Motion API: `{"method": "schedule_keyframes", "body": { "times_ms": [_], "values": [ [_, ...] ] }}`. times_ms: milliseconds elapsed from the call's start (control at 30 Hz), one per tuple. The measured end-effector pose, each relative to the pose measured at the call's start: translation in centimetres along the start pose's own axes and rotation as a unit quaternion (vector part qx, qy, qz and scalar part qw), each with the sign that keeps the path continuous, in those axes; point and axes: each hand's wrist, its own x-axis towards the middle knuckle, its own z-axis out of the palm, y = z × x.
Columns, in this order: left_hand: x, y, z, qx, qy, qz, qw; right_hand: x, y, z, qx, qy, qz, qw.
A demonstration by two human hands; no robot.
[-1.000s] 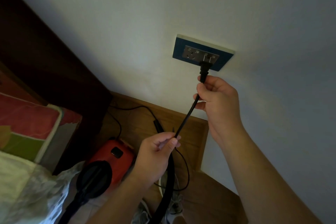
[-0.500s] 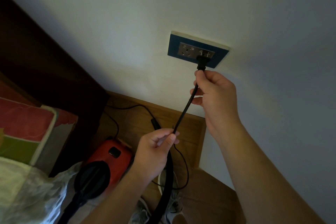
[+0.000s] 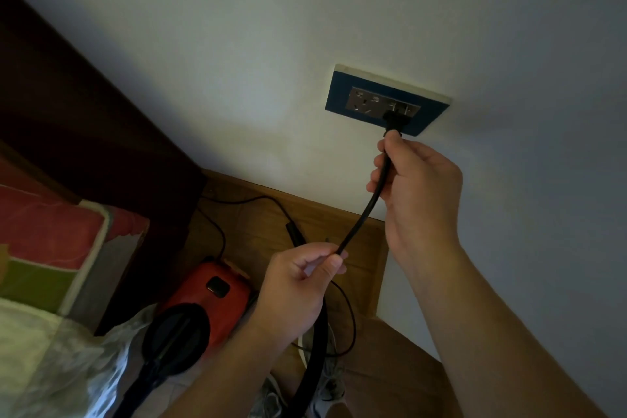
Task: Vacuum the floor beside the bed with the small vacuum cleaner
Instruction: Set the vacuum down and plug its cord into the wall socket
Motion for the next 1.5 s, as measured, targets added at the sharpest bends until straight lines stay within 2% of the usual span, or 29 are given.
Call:
{"method": "schedule_keyframes", "body": {
  "times_ms": [367,833,1500],
  "values": [
    [1.0,1.7,0.6,-0.03,-0.008,0.027,0.999,0.9,-0.3,0.7,0.02,0.024,-0.03,0.999],
    [0.9,1.9,-0.2,-0.008,0.005,0.032,0.999,1.0,-0.8,0.8,-0.025,0.029,-0.009,0.999],
    [1.9,1.8,0.0,-0.016,-0.002,0.072,0.997,1.5,-0.2,0.7,-0.017,0.026,-0.02,0.999]
  ]
}}
